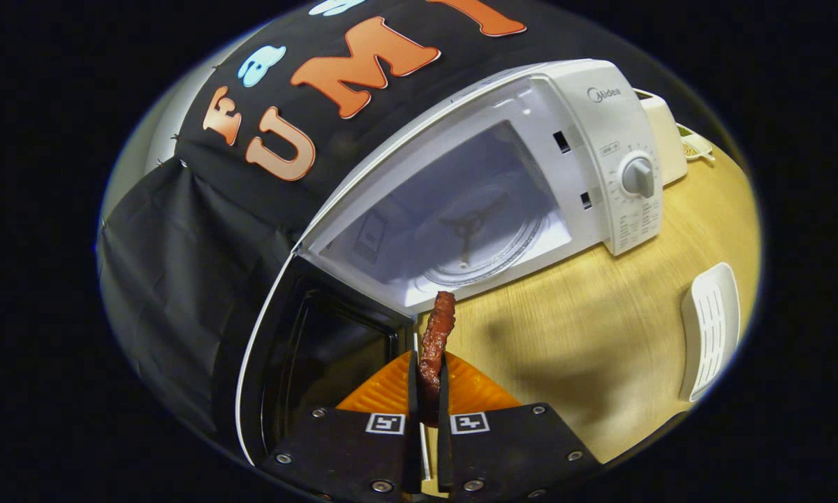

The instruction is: Open the microwave, put the food inside, and close the microwave door.

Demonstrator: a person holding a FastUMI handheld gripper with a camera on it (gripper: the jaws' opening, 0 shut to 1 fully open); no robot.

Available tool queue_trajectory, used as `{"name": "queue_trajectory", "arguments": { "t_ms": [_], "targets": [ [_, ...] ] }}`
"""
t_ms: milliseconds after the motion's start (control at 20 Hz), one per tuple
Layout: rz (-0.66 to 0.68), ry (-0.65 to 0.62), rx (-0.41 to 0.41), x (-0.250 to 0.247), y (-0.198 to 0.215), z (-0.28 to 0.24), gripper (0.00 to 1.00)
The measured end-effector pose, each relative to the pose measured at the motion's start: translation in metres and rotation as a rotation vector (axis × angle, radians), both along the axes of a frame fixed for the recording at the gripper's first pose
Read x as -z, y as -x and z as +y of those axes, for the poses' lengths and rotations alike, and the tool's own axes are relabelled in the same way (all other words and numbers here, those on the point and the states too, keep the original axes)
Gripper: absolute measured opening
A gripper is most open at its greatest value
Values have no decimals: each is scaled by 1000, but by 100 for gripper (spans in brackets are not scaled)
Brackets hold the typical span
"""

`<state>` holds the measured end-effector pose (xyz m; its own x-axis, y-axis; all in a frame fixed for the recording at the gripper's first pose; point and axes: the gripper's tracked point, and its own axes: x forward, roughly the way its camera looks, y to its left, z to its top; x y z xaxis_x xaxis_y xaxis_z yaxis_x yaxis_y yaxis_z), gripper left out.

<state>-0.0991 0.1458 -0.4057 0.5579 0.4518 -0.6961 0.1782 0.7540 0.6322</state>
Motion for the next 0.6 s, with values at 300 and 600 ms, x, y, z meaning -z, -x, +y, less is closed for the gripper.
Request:
{"name": "queue_trajectory", "arguments": {
  "t_ms": [300, 600],
  "targets": [
    [-47, -99, 138, 9, -56, 19, 9],
    [-157, -145, 336, 18, -115, 21, 10]
  ]
}}
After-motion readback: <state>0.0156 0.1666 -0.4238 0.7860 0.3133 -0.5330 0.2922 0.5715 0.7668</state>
